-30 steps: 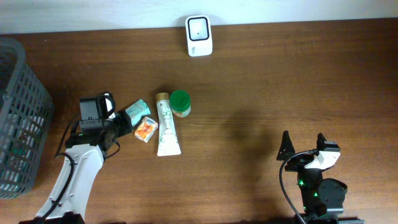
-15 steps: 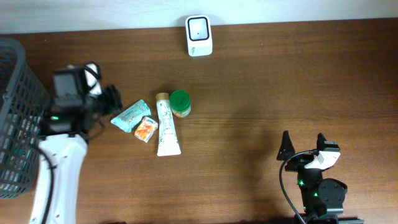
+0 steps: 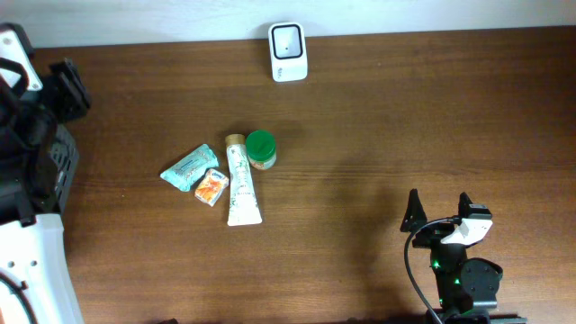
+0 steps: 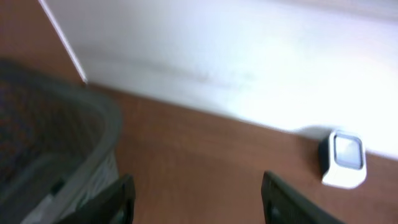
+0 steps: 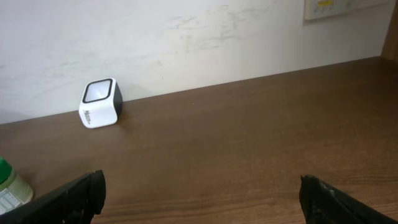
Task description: Scan the item barcode
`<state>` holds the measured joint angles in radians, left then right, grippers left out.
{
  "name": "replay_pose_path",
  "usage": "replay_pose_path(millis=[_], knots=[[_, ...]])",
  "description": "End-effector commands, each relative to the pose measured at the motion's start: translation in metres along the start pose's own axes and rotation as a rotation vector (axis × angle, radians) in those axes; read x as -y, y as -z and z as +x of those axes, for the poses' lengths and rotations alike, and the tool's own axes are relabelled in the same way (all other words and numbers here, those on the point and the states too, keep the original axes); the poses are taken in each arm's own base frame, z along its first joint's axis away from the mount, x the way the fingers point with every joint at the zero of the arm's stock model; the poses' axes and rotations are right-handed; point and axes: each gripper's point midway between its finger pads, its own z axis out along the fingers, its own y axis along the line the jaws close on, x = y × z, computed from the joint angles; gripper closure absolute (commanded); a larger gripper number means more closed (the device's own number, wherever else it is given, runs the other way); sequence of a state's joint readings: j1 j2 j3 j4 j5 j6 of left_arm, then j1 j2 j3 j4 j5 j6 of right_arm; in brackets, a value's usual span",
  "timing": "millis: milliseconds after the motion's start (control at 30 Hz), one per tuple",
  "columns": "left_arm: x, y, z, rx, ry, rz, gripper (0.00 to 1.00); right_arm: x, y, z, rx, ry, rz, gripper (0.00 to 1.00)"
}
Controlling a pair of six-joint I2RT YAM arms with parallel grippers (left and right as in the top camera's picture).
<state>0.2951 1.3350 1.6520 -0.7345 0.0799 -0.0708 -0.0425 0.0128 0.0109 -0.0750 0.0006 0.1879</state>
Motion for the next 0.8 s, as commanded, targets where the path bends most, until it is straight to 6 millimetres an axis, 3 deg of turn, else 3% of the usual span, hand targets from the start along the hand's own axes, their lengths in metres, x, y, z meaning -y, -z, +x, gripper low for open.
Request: replay_pose_path(millis=[0,767], knots=[[0.011,0.003,-0.016,0.057,-0.010,0.063,0.37,0.003,0.000,0.002,-0.001,-0.005,0.015,0.02],[0.001,-0.007,-0.005,0.011,-0.042,0.011,0.33,0.003,0.000,0.002,-0.001,-0.005,0.015,0.02]])
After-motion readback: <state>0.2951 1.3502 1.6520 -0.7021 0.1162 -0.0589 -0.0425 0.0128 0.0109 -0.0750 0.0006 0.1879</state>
